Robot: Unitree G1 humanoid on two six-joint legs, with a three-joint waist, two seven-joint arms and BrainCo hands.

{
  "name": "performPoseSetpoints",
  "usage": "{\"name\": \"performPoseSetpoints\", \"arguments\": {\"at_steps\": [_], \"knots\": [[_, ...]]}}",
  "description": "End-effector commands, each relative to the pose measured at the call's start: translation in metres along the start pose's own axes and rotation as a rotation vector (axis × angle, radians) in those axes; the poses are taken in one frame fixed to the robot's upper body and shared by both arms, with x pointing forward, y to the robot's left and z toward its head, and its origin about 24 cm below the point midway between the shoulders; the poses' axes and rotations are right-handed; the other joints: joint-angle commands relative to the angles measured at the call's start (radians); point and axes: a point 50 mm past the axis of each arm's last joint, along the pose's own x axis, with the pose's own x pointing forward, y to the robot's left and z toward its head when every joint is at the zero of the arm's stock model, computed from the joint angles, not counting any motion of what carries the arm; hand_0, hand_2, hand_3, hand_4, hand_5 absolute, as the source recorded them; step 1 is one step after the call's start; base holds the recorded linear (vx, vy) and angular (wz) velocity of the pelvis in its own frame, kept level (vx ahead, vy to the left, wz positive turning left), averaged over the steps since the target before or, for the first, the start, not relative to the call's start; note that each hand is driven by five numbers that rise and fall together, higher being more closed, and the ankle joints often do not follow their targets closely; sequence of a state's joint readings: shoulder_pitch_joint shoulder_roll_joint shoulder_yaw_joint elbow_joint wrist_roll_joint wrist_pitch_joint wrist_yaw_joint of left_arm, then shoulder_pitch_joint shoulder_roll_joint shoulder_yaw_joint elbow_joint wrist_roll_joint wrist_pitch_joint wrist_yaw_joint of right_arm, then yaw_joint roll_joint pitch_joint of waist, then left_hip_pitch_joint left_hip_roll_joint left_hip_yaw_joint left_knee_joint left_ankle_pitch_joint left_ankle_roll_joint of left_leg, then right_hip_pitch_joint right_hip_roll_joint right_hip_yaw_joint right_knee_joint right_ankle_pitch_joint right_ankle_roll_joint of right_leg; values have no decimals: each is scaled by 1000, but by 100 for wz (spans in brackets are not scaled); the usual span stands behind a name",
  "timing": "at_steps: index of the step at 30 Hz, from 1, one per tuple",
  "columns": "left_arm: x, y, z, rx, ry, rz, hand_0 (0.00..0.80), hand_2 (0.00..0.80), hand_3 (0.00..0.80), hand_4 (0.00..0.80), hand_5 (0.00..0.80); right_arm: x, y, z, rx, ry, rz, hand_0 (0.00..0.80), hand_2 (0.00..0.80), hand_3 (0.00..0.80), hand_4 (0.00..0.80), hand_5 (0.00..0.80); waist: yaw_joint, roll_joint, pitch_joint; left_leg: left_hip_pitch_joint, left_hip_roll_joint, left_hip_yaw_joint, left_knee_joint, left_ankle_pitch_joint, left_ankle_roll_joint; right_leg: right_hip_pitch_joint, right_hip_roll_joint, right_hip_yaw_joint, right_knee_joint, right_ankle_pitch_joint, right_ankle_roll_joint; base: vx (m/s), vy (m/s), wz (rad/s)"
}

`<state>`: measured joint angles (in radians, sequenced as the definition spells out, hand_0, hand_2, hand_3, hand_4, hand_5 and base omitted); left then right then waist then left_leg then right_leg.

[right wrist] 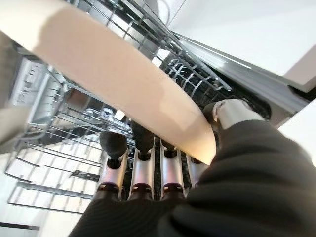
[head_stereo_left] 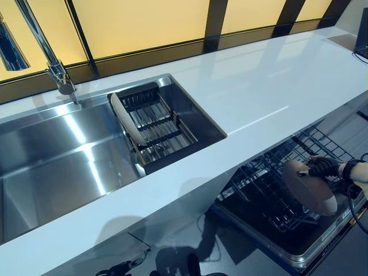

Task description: Take plates into dishwasher

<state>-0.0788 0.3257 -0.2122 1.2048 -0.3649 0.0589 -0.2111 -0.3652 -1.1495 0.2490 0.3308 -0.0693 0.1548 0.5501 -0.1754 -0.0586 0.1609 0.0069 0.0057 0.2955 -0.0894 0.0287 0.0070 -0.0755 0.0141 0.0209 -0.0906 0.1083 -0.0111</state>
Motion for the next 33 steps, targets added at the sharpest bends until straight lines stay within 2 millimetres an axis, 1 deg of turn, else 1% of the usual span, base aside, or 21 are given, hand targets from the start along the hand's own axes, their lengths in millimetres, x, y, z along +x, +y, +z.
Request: {"name": "performPoseSetpoints", "arguments": {"at_steps": [1, 3, 9, 15, 24, 33], "knots": [[-1, 7, 3, 4, -3, 28, 0, 0, 0, 0, 0, 0, -15, 13, -84, -30, -119, 800, 800, 800, 800, 800, 32, -22, -10, 35, 23, -60, 2, -76, -3, 40, -16, -14, 3, -55, 66, 0, 0, 0], [-1, 5, 4, 4, -7, 27, 0, 0, 0, 0, 0, 3, -14, 15, -129, -17, -128, 800, 800, 800, 800, 800, 37, -20, -6, 31, 22, -63, 2, -74, -3, 39, -17, -18, 3, -55, 66, 0, 0, 0], [0, 5, 8, 5, -13, 29, 0, 0, 0, 0, 0, 10, -18, 22, -153, -1, -155, 800, 800, 800, 800, 800, 53, -7, 6, 21, 17, -80, 2, -69, -2, 34, -22, -29, 3, -55, 65, -5, -3, 1], [0, 5, 12, 14, -25, 25, 0, 0, 0, 0, 0, 19, -15, 21, -138, 35, -159, 800, 800, 800, 800, 800, 68, 4, 14, 12, 13, -95, 2, -66, -2, 30, -28, -43, 3, -57, 64, -25, -26, 11], [0, 3, 18, 28, -42, 10, 0, 0, 0, 0, 0, 33, -10, 9, -48, 96, -150, 800, 800, 800, 800, 800, 89, 31, 23, 5, 7, -111, 2, -63, -4, 26, -36, -60, 3, -59, 61, -25, -29, 7], [0, 2, 22, 38, -60, -6, 0, 0, 0, 0, 0, 42, -4, -4, 4, 157, -128, 800, 800, 800, 800, 800, 100, 60, 39, -4, 2, -117, 2, -58, -5, 20, -43, -71, 3, -60, 58, -13, -9, 4]]}}
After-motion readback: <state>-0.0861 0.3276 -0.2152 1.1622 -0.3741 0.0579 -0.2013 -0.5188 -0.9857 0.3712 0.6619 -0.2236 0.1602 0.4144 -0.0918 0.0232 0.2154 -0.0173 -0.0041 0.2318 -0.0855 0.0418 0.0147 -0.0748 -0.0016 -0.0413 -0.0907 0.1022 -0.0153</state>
